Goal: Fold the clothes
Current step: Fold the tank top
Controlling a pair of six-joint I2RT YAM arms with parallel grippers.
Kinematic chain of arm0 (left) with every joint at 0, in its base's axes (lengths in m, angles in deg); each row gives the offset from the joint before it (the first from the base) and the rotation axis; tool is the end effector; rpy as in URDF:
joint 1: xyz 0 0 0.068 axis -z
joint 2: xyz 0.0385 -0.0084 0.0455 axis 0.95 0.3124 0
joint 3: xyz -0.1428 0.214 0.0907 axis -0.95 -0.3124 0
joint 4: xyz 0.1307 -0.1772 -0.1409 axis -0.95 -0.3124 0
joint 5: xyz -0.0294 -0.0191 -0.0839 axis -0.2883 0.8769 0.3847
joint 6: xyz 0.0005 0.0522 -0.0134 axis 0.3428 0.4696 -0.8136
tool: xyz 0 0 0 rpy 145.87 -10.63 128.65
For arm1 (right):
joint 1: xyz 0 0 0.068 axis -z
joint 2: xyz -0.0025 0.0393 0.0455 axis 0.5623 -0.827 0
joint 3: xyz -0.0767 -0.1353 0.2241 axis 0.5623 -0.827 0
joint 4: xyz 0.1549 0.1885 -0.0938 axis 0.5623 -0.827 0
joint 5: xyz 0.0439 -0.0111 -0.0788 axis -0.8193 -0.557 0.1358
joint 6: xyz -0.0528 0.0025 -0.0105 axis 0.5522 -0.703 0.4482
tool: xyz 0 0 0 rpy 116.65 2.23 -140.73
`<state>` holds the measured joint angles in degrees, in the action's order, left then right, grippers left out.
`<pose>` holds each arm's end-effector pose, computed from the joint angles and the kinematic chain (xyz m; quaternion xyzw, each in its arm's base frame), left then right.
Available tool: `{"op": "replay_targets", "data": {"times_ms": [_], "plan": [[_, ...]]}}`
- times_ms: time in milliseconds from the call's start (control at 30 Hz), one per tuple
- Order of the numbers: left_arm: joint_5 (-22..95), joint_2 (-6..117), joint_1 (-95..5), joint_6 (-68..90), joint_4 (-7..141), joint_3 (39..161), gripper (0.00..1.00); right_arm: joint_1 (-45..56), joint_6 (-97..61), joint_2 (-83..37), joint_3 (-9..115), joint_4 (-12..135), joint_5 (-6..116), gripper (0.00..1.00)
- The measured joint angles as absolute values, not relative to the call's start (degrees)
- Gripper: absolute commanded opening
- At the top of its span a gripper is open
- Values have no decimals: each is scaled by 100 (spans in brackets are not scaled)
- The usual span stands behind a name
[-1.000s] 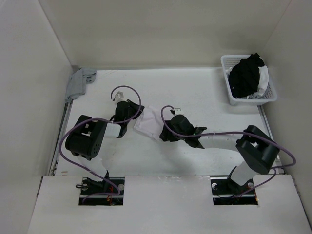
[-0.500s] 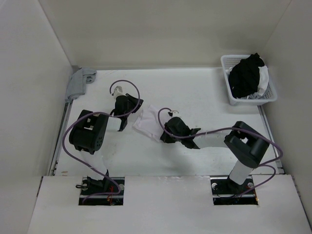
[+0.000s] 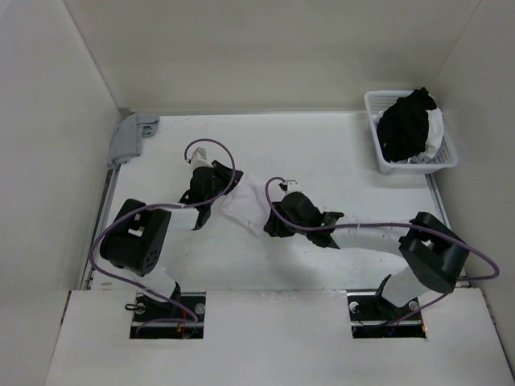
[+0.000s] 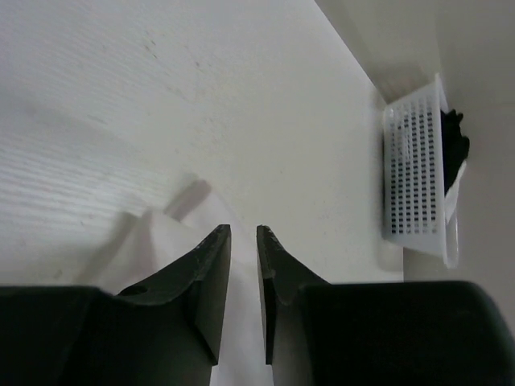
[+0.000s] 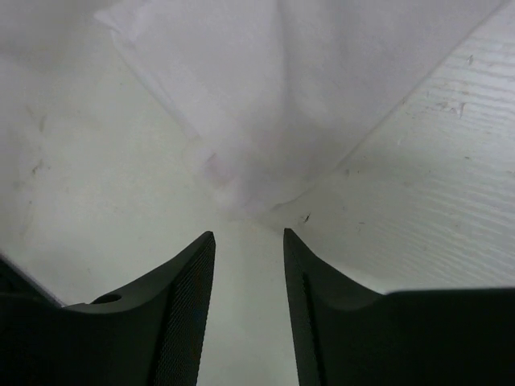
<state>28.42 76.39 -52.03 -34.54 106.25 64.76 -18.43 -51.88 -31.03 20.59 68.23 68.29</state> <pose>0.3110 -0.1119 0.1618 -0.2603 0.7661 -0.3681 0.4582 0.1925 0.2469 0.1724 -0.0756 0.9025 0.2787 0.3196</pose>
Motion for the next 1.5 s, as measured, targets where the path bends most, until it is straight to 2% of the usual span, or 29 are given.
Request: {"op": "replay_targets", "data": {"times_ms": [100, 133, 233, 367, 533, 733, 867, 933, 967, 1200, 1400, 1500], "plan": [[2726, 7071, -4884, -3345, 10630, 5954, 26, -1799, -4943, -2853, 2330, 6495, 6838, 14], [2663, 6935, -4818, -3312, 10625, 5772, 26, -1767, -4869, -2858, 2505, 6421, 6816, 10], [2354, 6717, -4763, -3277, 10593, 5239, 29, -1559, -4672, -3103, 3159, 6371, 6676, 8], [1976, 6575, -4737, -3258, 10389, 4799, 32, -1148, -4447, -3938, 4289, 6417, 6309, 15], [1806, 6391, -4781, -3212, 10350, 4611, 34, -846, -4148, -5253, 5720, 6301, 5756, 34], [1939, 6679, -4851, -3161, 10523, 4614, 29, -814, -3859, -6528, 7060, 5883, 5514, 47], [2134, 6891, -4851, -3148, 10752, 4649, 20, -801, -3767, -7035, 7554, 5590, 5538, 50], [2208, 6937, -4851, -3148, 10805, 4646, 18, -785, -3713, -7203, 7707, 5442, 5612, 46], [2254, 6948, -4849, -3146, 10818, 4646, 18, -783, -3682, -7258, 7744, 5391, 5653, 49], [2492, 7071, -4851, -3124, 10903, 4646, 5, -776, -3536, -7210, 7692, 5195, 6115, 49], [2698, 7023, -4849, -3118, 10816, 4620, 4, -772, -3472, -6753, 7473, 5024, 6504, 53], [2743, 6714, -4818, -3105, 10558, 4478, 5, -739, -3354, -6696, 7541, 4856, 6574, 50]]}}
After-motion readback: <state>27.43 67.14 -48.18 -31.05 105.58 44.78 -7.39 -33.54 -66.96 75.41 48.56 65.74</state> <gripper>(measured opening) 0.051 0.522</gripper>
